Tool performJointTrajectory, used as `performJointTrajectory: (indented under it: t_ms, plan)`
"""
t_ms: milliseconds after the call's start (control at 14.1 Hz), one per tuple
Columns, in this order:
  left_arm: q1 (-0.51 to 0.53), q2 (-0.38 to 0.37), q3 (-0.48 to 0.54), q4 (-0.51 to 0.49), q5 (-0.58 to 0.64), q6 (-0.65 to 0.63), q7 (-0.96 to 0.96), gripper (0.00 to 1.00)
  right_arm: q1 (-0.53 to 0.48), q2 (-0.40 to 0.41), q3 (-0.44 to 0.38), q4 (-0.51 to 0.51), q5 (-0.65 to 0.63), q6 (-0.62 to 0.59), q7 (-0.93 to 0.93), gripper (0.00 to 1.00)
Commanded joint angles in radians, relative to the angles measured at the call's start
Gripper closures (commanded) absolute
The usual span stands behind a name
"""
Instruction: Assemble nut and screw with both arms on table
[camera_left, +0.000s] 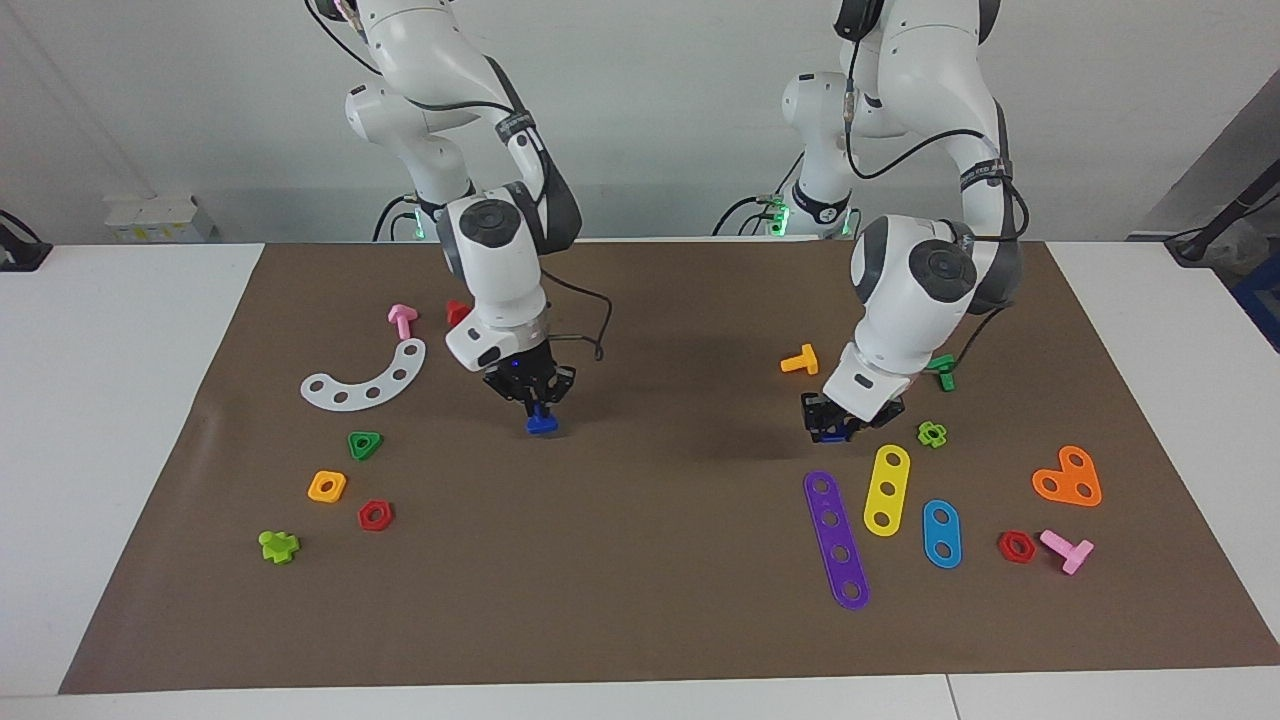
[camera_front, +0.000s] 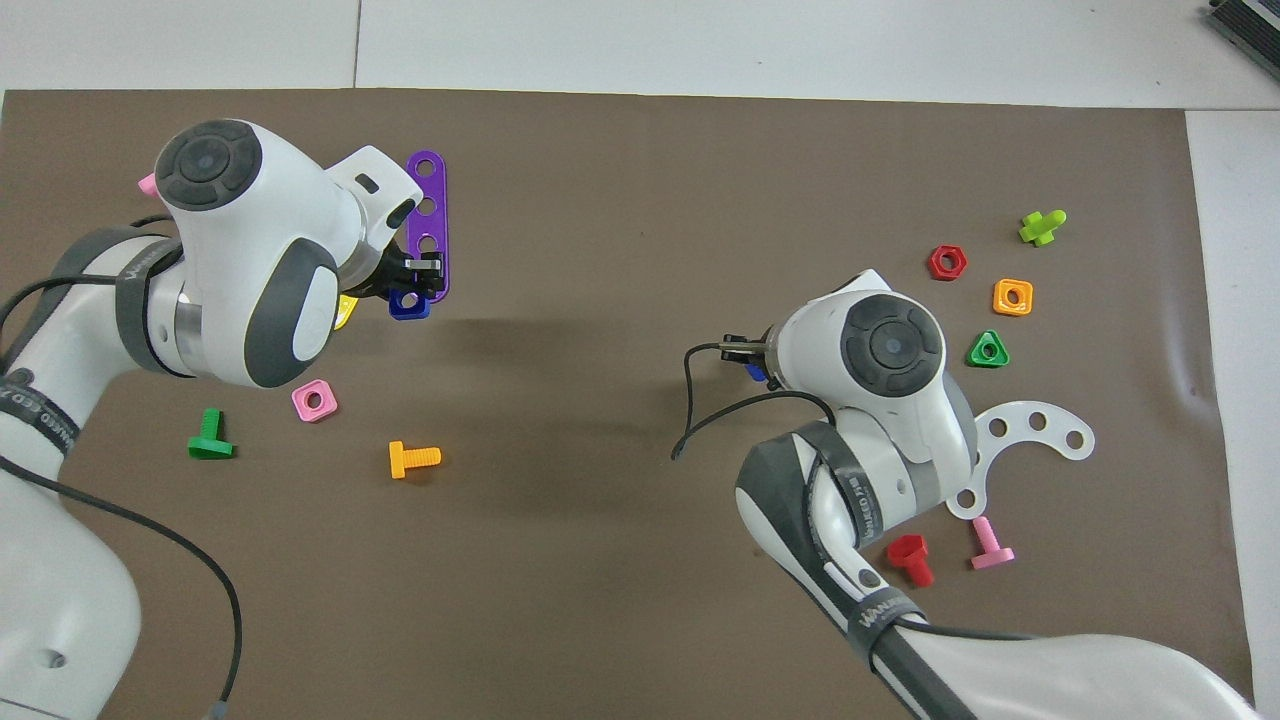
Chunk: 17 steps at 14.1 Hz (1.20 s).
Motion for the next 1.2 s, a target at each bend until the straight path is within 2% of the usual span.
performJointTrajectory:
  t_ms: [0, 212, 425, 496, 566, 637, 779, 1133]
  plan:
    - [-0.044, 0.031, 0.015, 0.052, -0.02, -0.015, -0.081, 1.0, 0.077, 0.136, -0.002, 0.157, -0.008, -0.015, 0.132, 1.0]
    - [-0.117, 0.032, 0.018, 0.038, -0.045, 0.04, -0.169, 1.0, 0.124, 0.206, -0.004, 0.277, -0.026, -0.096, 0.186, 1.0]
    - [-0.172, 0.034, 0.018, 0.041, -0.046, 0.07, -0.257, 1.0, 0.151, 0.225, -0.002, 0.285, -0.057, -0.098, 0.232, 1.0]
    - [-0.185, 0.034, 0.016, 0.04, -0.047, 0.08, -0.263, 1.0, 0.154, 0.225, -0.002, 0.28, -0.058, -0.101, 0.232, 0.95]
    - [-0.189, 0.034, 0.016, 0.041, -0.048, 0.093, -0.265, 1.0, 0.154, 0.225, -0.002, 0.279, -0.058, -0.103, 0.232, 0.25]
    - [-0.193, 0.035, 0.015, 0.041, -0.05, 0.105, -0.276, 1.0, 0.154, 0.224, -0.002, 0.279, -0.058, -0.109, 0.234, 0.0]
    - [-0.211, 0.038, 0.016, 0.041, -0.056, 0.134, -0.283, 1.0, 0.146, 0.202, -0.002, 0.271, -0.058, -0.119, 0.231, 0.0]
    - [-0.298, 0.103, 0.016, 0.093, -0.054, 0.154, -0.368, 1.0, 0.068, 0.031, -0.002, 0.213, -0.057, -0.21, 0.18, 0.0]
